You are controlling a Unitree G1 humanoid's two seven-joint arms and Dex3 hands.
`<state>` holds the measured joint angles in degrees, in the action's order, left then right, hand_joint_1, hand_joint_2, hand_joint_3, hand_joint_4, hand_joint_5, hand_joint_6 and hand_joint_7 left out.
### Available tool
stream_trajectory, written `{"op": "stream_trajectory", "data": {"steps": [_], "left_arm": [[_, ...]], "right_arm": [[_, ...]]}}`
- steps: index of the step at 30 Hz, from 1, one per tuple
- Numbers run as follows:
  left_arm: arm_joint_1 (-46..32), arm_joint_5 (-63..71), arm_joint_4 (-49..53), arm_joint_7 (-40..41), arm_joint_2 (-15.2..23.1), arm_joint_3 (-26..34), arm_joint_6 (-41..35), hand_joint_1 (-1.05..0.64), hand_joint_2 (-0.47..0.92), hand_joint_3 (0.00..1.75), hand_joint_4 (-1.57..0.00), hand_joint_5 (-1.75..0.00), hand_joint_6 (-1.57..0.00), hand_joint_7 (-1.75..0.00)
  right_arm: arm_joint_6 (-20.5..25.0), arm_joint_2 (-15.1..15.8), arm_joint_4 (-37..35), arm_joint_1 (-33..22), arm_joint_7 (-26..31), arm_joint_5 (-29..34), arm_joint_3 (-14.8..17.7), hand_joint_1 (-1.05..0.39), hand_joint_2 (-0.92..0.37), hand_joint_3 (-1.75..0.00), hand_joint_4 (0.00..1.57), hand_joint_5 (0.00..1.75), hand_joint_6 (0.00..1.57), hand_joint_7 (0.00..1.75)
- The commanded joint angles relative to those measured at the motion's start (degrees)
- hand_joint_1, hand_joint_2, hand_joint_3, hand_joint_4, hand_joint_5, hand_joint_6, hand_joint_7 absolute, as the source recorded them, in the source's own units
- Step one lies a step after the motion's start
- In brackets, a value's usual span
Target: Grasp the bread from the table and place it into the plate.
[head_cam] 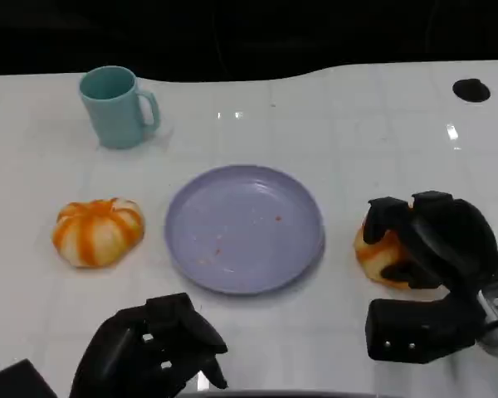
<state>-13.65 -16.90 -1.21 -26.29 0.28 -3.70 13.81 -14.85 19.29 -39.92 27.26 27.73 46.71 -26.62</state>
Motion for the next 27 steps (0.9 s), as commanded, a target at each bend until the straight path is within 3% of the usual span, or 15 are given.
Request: {"op": "stream_trajectory", "data": {"steps": [1, 6, 12, 19, 27], "left_arm": [[-0.6, 0.22, -0.93, 0.62, 0.67, 0.2, -0.45, -0.83, 0.92, 0.06, -0.86, -1.44, -0.97, -0.98], [-0.49, 0.36, -0.95, 0.65, 0.75, 0.22, -0.35, -0.82, 0.92, 0.07, -0.85, -1.45, -0.95, -1.0], [-0.3, 0.46, -1.21, 1.05, 0.79, 0.24, -0.98, -0.83, 0.92, 0.1, -0.83, -1.48, -0.93, -1.04], [0.01, 0.48, -0.71, 0.95, 0.6, 0.21, -0.71, -0.81, 0.92, 0.09, -0.81, -1.51, -0.9, -1.09], [-0.59, 0.35, -0.94, 0.76, 0.45, 0.0, -0.51, -0.81, 0.92, 0.09, -0.81, -1.52, -0.88, -1.11]], "right_arm": [[-3.22, -0.16, 1.3, 0.13, 2.9, -2.29, 1.69, -0.13, -0.47, -0.98, 0.95, 1.75, 0.78, 1.64], [-3.29, -0.91, 7.84, -1.25, -0.59, -5.98, 4.14, -0.11, -0.41, -1.1, 0.94, 1.75, 0.74, 1.74], [-5.65, -1.64, 13.01, -1.05, -2.09, -8.69, 6.17, -0.06, -0.24, -1.38, 0.98, 1.75, 0.76, 1.75], [-4.08, -3.35, 18.29, 0.35, -7.96, -10.06, 7.16, -0.1, -0.2, -1.44, 1.0, 1.75, 0.76, 1.75], [-5.16, -7.06, 16.09, 3.52, -12.2, -10.2, 5.65, -0.11, -0.21, -1.44, 0.99, 1.75, 0.76, 1.74]]}}
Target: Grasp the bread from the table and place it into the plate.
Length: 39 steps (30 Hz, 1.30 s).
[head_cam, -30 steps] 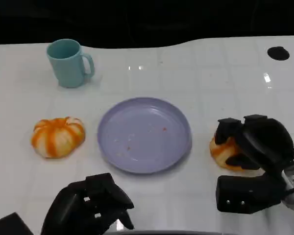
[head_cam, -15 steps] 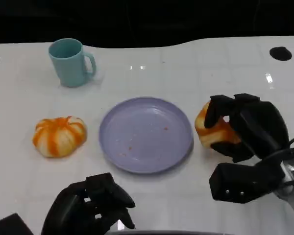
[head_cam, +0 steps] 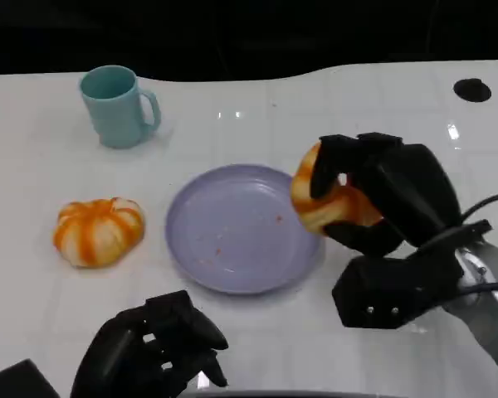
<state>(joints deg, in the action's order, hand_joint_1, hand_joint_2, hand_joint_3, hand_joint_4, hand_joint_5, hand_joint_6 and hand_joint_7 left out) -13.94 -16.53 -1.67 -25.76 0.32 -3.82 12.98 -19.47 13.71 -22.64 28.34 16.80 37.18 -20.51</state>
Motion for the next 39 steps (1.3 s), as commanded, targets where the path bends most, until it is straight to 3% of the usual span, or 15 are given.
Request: {"op": "stream_trajectory", "data": {"steps": [1, 13, 16, 17, 19, 21, 23, 26, 27, 29, 33, 39], "left_arm": [[-0.44, -0.11, -0.68, 0.24, 0.39, 0.05, 0.06, -0.81, 0.92, 0.09, -0.81, -1.52, -0.88, -1.11], [-2.11, -0.39, -1.67, 0.21, 0.08, -1.0, -0.09, -0.79, 0.92, 0.04, -0.81, -1.51, -0.91, -1.07], [-2.47, -0.01, -2.03, 0.39, 0.13, -1.2, 0.08, -0.79, 0.92, 0.04, -0.81, -1.51, -0.92, -1.06], [-2.57, 0.17, -2.18, 0.54, 0.14, -1.23, 0.04, -0.8, 0.92, 0.04, -0.81, -1.51, -0.92, -1.06], [-2.8, 0.21, -2.84, 0.88, 0.17, -1.34, -0.74, -0.8, 0.92, 0.04, -0.81, -1.51, -0.92, -1.06], [-2.83, -0.22, -3.06, 0.67, 0.14, -1.38, -1.17, -0.8, 0.92, 0.03, -0.81, -1.51, -0.92, -1.06], [-2.69, -0.45, -2.8, 0.29, 0.11, -1.34, -1.06, -0.8, 0.92, 0.03, -0.82, -1.51, -0.93, -1.06], [-2.54, -0.38, -2.44, 0.1, 0.15, -1.29, -0.77, -0.8, 0.92, 0.03, -0.82, -1.51, -0.93, -1.06], [-2.49, -0.28, -2.31, 0.1, 0.17, -1.27, -0.65, -0.79, 0.92, 0.04, -0.82, -1.52, -0.93, -1.06], [-2.43, -0.29, -2.21, 0.07, 0.15, -1.25, -0.6, -0.79, 0.92, 0.05, -0.82, -1.52, -0.93, -1.06], [-2.1, -0.56, -1.83, -0.26, -0.03, -1.4, -0.62, -0.78, 0.92, 0.03, -0.82, -1.52, -0.93, -1.05], [-1.68, -0.13, -1.37, 0.05, -0.38, -1.78, -0.34, -0.79, 0.92, 0.02, -0.82, -1.54, -0.93, -1.05]], "right_arm": [[-1.16, -2.19, -2.55, 3.15, -1.21, -0.57, -0.85, -0.11, -0.22, -1.44, 0.99, 1.75, 0.76, 1.74], [-3.57, -10.82, -21.09, 11.13, 2.79, 0.54, -4.41, -0.11, -0.25, -1.4, 0.99, 1.75, 0.77, 1.71], [-4.15, -11.9, -24.23, 12.04, 2.53, -0.73, -3.89, -0.11, -0.28, -1.35, 0.93, 1.75, 0.84, 1.41], [-4.25, -12.07, -24.89, 12.2, 2.56, -0.97, -3.8, -0.12, -0.34, -1.2, 0.85, 1.69, 0.86, 1.11], [-4.0, -11.92, -25.13, 12.21, 1.91, -1.02, -4.06, -0.15, -0.44, -0.97, 0.76, 1.49, 0.87, 0.68], [-3.49, -11.2, -24.16, 11.95, -0.04, -0.69, -4.66, -0.23, -0.61, -0.65, 0.56, 0.88, 0.75, 0.28], [-2.91, -10.31, -22.99, 11.6, -1.71, 0.31, -5.56, -0.31, -0.75, -0.42, 0.37, 0.52, 0.59, 0.07], [-1.98, -9.73, -21.39, 10.85, -4.02, 0.35, -6.0, -0.36, -0.88, -0.2, 0.25, 0.42, 0.48, 0.02], [-1.55, -9.58, -20.52, 10.35, -5.39, -0.04, -5.97, -0.41, -0.9, -0.18, 0.11, 0.4, 0.3, 0.01], [-0.81, -9.13, -18.23, 9.15, -8.35, -0.91, -5.83, -0.47, -0.92, -0.16, 0.02, 0.37, 0.17, 0.0], [0.03, -7.25, -12.23, 6.65, -13.77, -2.46, -5.36, -0.55, -0.92, -0.19, 0.0, 0.23, 0.1, 0.01], [-1.11, -3.45, -3.18, 2.15, -17.9, -5.33, -3.32, -0.59, -0.92, -0.2, 0.02, 0.27, 0.14, 0.03]]}}
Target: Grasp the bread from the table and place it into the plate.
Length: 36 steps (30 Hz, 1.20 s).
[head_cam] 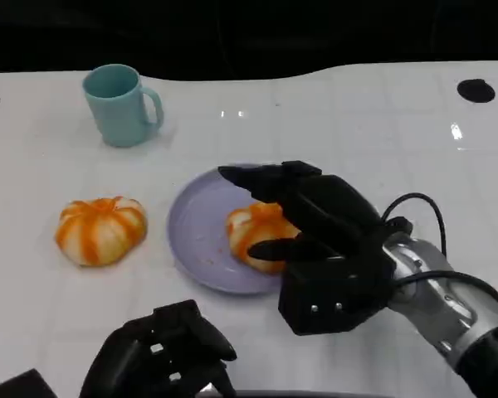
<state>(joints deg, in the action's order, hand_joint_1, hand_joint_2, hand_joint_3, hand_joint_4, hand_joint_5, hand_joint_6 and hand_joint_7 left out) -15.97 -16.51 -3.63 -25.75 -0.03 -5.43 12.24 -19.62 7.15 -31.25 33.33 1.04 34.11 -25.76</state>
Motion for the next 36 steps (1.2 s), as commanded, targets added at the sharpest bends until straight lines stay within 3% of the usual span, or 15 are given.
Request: {"op": "stream_trajectory", "data": {"steps": [1, 8, 14, 20, 24, 26, 27, 30, 32, 36], "left_arm": [[0.41, -0.12, 0.61, 0.15, -0.1, -0.21, 0.34, -0.79, 0.92, 0.02, -0.82, -1.54, -0.94, -1.05], [0.76, 0.4, 0.61, 0.45, -0.08, -0.41, 0.36, -0.79, 0.92, 0.02, -0.82, -1.54, -0.94, -1.05], [1.45, -0.12, 1.12, 0.4, -0.3, -0.23, -0.22, -0.77, 0.92, 0.02, -0.81, -1.54, -0.93, -1.05], [1.95, 0.76, 1.89, 0.64, -0.12, -0.03, 0.64, -0.77, 0.92, 0.01, -0.81, -1.56, -0.93, -1.07], [2.0, 0.58, 2.04, 0.52, -0.13, 0.2, 0.59, -0.78, 0.92, 0.02, -0.81, -1.55, -0.93, -1.07], [2.0, 0.28, 2.02, 0.32, -0.12, 0.29, 0.44, -0.77, 0.92, 0.02, -0.81, -1.55, -0.93, -1.07], [2.01, 0.15, 2.02, 0.2, -0.07, 0.35, 0.36, -0.77, 0.92, 0.02, -0.81, -1.55, -0.93, -1.07], [2.07, 0.67, 2.13, 0.32, 0.14, 0.51, 0.68, -0.79, 0.92, 0.03, -0.82, -1.55, -0.94, -1.07], [2.14, 0.72, 2.3, 0.13, 0.37, 0.79, 0.86, -0.78, 0.92, 0.04, -0.82, -1.55, -0.93, -1.07], [2.35, -0.12, 2.69, -0.59, 0.73, 1.47, 0.76, -0.77, 0.92, 0.04, -0.81, -1.55, -0.93, -1.06]], "right_arm": [[-1.53, 3.91, 6.98, -3.87, -2.76, -3.13, 2.5, -0.59, -0.92, -0.2, 0.01, 0.36, 0.16, 0.04], [-7.18, 10.18, 18.64, -14.77, -9.19, -13.66, 8.16, -0.49, -0.92, -0.19, 0.01, 0.56, 0.23, 0.06], [-14.94, 12.78, 20.72, -21.79, -10.67, -20.76, 12.56, -0.45, -0.92, -0.17, 0.1, 0.65, 0.32, 0.11], [-16.54, 12.5, 23.48, -29.04, -13.67, -28.95, 16.13, -0.4, -0.92, -0.16, 0.25, 0.77, 0.46, 0.18], [-17.46, 10.81, 24.09, -32.7, -15.49, -35.46, 17.82, -0.3, -0.91, -0.24, 0.45, 1.05, 0.7, 0.4], [-16.93, 9.72, 25.11, -34.34, -16.29, -38.59, 18.45, -0.27, -0.85, -0.36, 0.51, 1.1, 0.68, 0.58], [-16.59, 9.17, 25.76, -35.19, -16.52, -39.86, 18.73, -0.22, -0.75, -0.57, 0.57, 1.21, 0.68, 0.77], [-14.86, 8.07, 28.17, -37.69, -16.66, -41.53, 19.82, -0.16, -0.52, -1.03, 0.62, 1.37, 0.64, 1.07], [-11.95, 7.13, 30.76, -39.76, -16.18, -42.84, 20.4, -0.15, -0.5, -1.11, 0.63, 1.43, 0.66, 1.15], [-9.9, 5.0, 33.02, -42.06, -15.31, -42.38, 21.07, -0.08, -0.59, -1.08, 0.7, 1.56, 0.72, 1.26]]}}
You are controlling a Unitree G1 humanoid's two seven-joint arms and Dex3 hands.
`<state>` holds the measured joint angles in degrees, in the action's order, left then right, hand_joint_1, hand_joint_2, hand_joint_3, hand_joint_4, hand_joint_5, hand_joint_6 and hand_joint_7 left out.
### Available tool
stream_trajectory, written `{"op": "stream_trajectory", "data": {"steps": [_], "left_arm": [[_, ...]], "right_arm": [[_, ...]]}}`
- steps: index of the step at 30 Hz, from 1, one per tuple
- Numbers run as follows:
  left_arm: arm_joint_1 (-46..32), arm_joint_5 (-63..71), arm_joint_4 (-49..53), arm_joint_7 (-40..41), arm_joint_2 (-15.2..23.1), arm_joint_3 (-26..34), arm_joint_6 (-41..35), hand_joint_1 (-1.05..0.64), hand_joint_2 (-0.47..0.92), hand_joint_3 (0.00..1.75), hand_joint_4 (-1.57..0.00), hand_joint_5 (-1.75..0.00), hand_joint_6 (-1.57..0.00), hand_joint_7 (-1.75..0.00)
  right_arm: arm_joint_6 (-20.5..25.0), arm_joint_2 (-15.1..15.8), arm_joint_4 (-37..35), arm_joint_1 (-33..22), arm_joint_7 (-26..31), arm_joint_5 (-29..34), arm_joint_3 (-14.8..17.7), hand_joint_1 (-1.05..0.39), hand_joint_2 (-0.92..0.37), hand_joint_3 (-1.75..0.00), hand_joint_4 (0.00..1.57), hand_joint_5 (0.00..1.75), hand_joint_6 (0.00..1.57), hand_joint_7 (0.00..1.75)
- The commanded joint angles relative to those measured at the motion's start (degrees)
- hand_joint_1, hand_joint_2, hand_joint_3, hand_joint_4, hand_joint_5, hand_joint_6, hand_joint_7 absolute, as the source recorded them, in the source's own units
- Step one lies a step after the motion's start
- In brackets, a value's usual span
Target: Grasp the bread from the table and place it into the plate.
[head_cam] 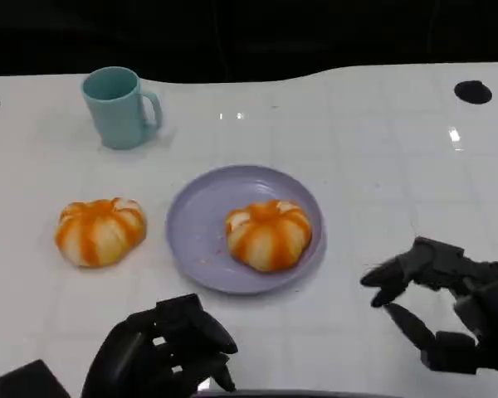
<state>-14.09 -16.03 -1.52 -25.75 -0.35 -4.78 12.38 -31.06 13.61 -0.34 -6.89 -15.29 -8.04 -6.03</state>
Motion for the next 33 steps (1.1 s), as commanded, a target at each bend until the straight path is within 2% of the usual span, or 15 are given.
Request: {"op": "stream_trajectory", "data": {"steps": [1, 4, 7, 20, 33], "left_arm": [[0.51, -0.62, 0.71, -0.69, 1.16, 0.96, 0.83, -0.78, 0.92, 0.04, -0.82, -1.55, -0.93, -1.07], [0.58, -0.35, 0.85, -0.74, 1.55, 1.25, 1.42, -0.79, 0.92, 0.07, -0.82, -1.55, -0.92, -1.07], [0.35, -0.34, 0.68, -0.6, 1.8, 1.4, 1.65, -0.8, 0.92, 0.08, -0.81, -1.55, -0.91, -1.09], [0.33, -0.83, 1.37, -0.71, 2.33, 3.2, 2.51, -0.83, 0.92, 0.07, -0.82, -1.56, -0.9, -1.14], [0.11, -0.72, 1.36, -0.9, 2.41, 3.15, 3.19, -0.84, 0.92, 0.09, -0.81, -1.57, -0.88, -1.18]], "right_arm": [[1.52, -1.95, 2.04, -2.12, 1.18, 0.3, 1.45, -0.06, -0.55, -1.16, 0.75, 1.64, 0.75, 1.31], [0.69, -3.04, 0.85, -2.41, 1.27, 1.4, 1.75, -0.04, -0.48, -1.3, 0.83, 1.72, 0.78, 1.38], [-0.11, -3.66, -0.65, -2.17, 1.05, 2.02, 2.11, -0.06, -0.45, -1.37, 0.88, 1.74, 0.78, 1.43], [0.71, -5.21, -2.22, -1.75, 0.91, 4.37, 1.84, -0.12, -0.4, -1.4, 0.91, 1.75, 0.76, 1.54], [1.52, -5.53, -2.13, -1.77, 0.3, 4.79, 1.58, -0.09, -0.4, -1.39, 0.9, 1.75, 0.75, 1.55]]}}
